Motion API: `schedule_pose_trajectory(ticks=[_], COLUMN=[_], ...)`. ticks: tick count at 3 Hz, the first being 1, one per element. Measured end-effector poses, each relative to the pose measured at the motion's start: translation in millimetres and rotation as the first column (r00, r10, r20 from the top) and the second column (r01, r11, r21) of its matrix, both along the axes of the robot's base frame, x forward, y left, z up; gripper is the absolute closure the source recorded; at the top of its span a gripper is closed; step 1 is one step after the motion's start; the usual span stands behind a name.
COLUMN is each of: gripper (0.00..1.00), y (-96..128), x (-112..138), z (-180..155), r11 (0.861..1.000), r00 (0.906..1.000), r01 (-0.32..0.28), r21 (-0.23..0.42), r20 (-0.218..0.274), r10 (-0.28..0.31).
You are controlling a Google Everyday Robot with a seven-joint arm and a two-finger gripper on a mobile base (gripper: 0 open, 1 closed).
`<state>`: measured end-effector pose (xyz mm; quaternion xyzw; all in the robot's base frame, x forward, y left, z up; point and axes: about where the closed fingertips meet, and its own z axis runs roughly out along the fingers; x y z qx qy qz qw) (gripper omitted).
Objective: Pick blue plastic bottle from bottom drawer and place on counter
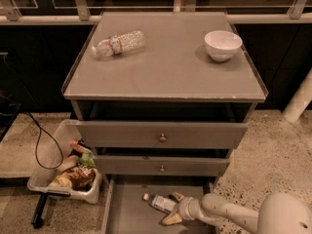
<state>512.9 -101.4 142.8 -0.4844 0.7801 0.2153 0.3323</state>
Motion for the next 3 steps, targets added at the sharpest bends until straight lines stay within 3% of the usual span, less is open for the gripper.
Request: schedule_pose_trajectory(ticks=[3], gripper=[0.89], y=[0.1], x=[-0.1], z=[0.0], r11=[1.0], r00=[1.0], r01=[0.0], r21=[0.0], r20=[0.0], r10=[0.0])
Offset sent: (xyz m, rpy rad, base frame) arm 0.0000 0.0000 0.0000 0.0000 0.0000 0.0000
